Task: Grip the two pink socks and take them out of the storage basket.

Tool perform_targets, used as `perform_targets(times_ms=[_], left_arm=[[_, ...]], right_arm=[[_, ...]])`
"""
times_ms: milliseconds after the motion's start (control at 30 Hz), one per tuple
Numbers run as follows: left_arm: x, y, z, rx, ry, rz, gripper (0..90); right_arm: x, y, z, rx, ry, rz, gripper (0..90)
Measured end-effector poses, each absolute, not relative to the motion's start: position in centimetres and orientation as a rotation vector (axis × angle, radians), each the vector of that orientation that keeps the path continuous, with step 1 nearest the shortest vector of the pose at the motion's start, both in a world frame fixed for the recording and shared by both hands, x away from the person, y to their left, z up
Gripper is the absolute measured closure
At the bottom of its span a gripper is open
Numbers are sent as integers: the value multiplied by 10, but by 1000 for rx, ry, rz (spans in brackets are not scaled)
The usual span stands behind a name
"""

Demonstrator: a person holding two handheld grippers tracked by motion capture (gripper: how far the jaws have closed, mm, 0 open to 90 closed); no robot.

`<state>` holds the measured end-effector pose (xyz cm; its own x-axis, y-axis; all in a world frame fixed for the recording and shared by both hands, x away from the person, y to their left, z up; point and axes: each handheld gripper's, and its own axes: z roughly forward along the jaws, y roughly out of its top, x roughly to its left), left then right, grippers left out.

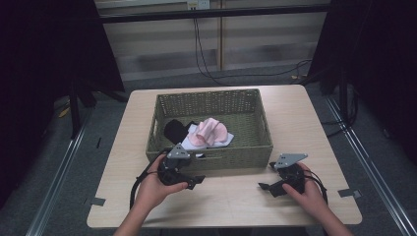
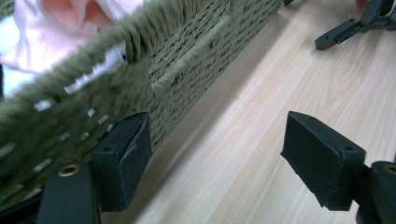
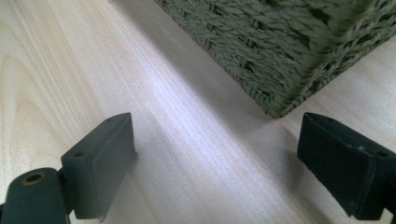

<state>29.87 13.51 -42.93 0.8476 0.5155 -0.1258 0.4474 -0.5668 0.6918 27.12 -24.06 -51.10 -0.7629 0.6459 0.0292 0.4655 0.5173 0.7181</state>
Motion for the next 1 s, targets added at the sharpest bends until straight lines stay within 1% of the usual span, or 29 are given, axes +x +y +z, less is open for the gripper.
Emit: perform_targets(times_ms=[167, 267, 633, 767, 1000], left_arm=[[305, 134, -413, 2266, 689, 100, 235], [309, 132, -402, 2263, 688, 63, 241], [321, 127, -369, 2238, 689, 1, 243], [331, 126, -354, 2231, 697, 36, 244], [351, 122, -348, 2244, 733, 73, 257]], right_arm=[[271, -241, -511, 940, 2518, 1085, 106], [271, -241, -511, 940, 2519, 1082, 106], [271, -241, -511, 940, 2519, 1082, 106], [271, -241, -511, 940, 2518, 1084, 106], [271, -241, -511, 940, 2518, 1084, 106]])
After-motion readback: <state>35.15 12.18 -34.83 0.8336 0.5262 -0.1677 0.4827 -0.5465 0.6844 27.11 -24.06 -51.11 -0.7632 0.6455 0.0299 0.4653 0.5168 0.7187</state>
